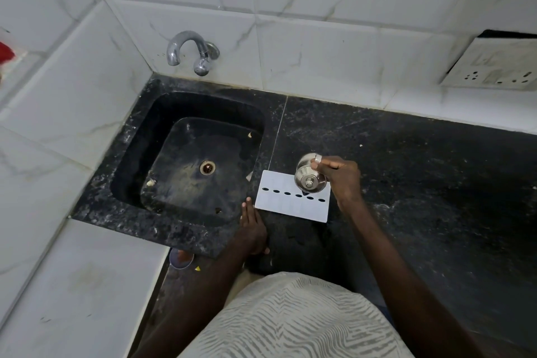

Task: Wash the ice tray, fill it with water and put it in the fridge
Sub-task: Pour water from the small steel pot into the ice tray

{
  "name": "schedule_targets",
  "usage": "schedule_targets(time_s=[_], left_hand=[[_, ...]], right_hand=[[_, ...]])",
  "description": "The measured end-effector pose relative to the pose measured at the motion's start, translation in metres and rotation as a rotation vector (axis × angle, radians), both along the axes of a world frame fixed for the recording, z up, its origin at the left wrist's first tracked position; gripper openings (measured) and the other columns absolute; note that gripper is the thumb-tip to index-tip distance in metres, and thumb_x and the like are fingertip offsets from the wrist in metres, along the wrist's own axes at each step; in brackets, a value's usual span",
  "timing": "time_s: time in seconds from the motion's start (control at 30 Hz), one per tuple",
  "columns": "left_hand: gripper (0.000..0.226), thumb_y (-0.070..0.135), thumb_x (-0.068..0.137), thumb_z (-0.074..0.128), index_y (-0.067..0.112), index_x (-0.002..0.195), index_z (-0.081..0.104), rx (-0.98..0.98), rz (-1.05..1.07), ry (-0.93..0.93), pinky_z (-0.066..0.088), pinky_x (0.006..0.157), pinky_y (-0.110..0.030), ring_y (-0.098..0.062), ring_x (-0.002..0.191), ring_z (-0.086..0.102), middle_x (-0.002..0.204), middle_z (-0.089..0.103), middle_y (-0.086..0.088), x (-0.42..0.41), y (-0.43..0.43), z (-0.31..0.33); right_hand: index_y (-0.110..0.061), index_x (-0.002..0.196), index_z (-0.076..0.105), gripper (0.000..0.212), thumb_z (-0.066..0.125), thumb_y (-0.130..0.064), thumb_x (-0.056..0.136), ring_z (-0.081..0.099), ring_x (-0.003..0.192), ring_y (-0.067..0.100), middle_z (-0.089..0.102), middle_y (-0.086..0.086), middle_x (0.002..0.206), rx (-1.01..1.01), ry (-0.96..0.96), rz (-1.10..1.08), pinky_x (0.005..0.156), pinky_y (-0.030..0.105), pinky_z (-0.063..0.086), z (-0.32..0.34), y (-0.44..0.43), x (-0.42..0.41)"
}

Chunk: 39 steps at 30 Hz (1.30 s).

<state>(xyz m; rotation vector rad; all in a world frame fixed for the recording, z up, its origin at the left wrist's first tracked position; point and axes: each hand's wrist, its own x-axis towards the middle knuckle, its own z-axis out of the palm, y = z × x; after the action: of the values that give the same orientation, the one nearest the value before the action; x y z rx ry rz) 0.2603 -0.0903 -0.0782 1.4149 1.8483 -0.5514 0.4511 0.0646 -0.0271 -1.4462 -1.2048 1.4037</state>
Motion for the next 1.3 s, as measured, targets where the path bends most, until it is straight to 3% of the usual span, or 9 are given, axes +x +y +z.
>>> schedule_targets(time_s=[0.13,0.27,0.47,0.67,0.83,1.07,1.2,1.3], left_hand=[[0.132,0.041,0.088,0.078,-0.020,0.152,-0.020,0.023,-0.020,0.018,0.002,0.130,-0.054,-0.054,0.152,-0.024,0.160,-0.029,-0.039,0.000,-0.001,-0.001],[0.130,0.040,0.090,0.077,-0.019,0.152,-0.020,0.010,-0.014,0.012,0.002,0.130,-0.054,-0.053,0.152,-0.025,0.160,-0.031,-0.038,-0.001,0.000,-0.001],[0.124,0.038,0.093,0.074,-0.020,0.153,-0.018,0.028,-0.011,0.008,0.002,0.130,-0.055,-0.054,0.152,-0.024,0.160,-0.029,-0.039,0.000,-0.002,-0.002],[0.123,0.035,0.093,0.074,-0.019,0.153,-0.019,0.013,-0.001,0.003,0.000,0.130,-0.054,-0.052,0.152,-0.025,0.160,-0.031,-0.037,0.000,0.000,-0.001],[0.125,0.037,0.091,0.076,-0.019,0.154,-0.018,0.013,-0.005,0.012,0.000,0.130,-0.053,-0.052,0.152,-0.025,0.160,-0.031,-0.037,0.000,-0.001,0.000],[0.129,0.037,0.090,0.078,-0.018,0.153,-0.020,0.002,0.009,0.008,0.000,0.131,-0.053,-0.051,0.152,-0.026,0.160,-0.032,-0.037,0.001,0.001,0.003],[0.130,0.039,0.089,0.078,-0.018,0.154,-0.019,-0.003,0.003,0.021,0.000,0.130,-0.052,-0.051,0.152,-0.026,0.160,-0.032,-0.037,0.002,0.002,0.004],[0.130,0.040,0.088,0.079,-0.019,0.154,-0.017,0.018,0.002,0.037,0.000,0.130,-0.052,-0.052,0.153,-0.024,0.160,-0.029,-0.038,0.002,0.000,0.003]], right_hand=[[-0.006,0.095,0.083,0.018,0.087,-0.003,0.078,0.076,0.094,0.024,0.079,0.006,0.098,0.086,-0.060,0.052,0.086,0.038,0.061,-0.003,-0.003,-0.004],[-0.015,0.096,0.083,0.024,0.086,0.001,0.078,0.075,0.087,0.009,0.079,-0.009,0.093,0.119,-0.051,0.082,0.081,0.027,0.059,-0.003,-0.007,-0.009],[-0.011,0.096,0.084,0.022,0.086,0.002,0.078,0.076,0.090,0.015,0.079,-0.003,0.095,0.157,-0.070,0.093,0.085,0.033,0.061,-0.004,-0.007,-0.011],[-0.013,0.097,0.083,0.026,0.086,0.003,0.077,0.075,0.088,0.008,0.079,-0.010,0.093,0.166,-0.074,0.098,0.082,0.025,0.060,-0.004,-0.007,-0.011],[-0.006,0.098,0.083,0.020,0.086,0.000,0.078,0.076,0.093,0.019,0.080,0.002,0.096,0.130,-0.087,0.074,0.086,0.035,0.062,-0.005,-0.003,-0.010],[-0.013,0.092,0.084,0.015,0.088,-0.007,0.079,0.078,0.091,0.025,0.081,0.002,0.093,-0.030,-0.082,0.067,0.087,0.044,0.063,-0.003,0.003,-0.018],[-0.008,0.094,0.084,0.017,0.088,-0.006,0.078,0.077,0.093,0.025,0.080,0.005,0.096,-0.017,-0.054,0.077,0.084,0.037,0.062,0.000,0.000,-0.027],[-0.019,0.089,0.084,0.018,0.088,-0.006,0.077,0.076,0.086,0.009,0.080,-0.006,0.090,0.022,-0.039,0.113,0.075,0.023,0.059,0.003,-0.003,-0.033]])
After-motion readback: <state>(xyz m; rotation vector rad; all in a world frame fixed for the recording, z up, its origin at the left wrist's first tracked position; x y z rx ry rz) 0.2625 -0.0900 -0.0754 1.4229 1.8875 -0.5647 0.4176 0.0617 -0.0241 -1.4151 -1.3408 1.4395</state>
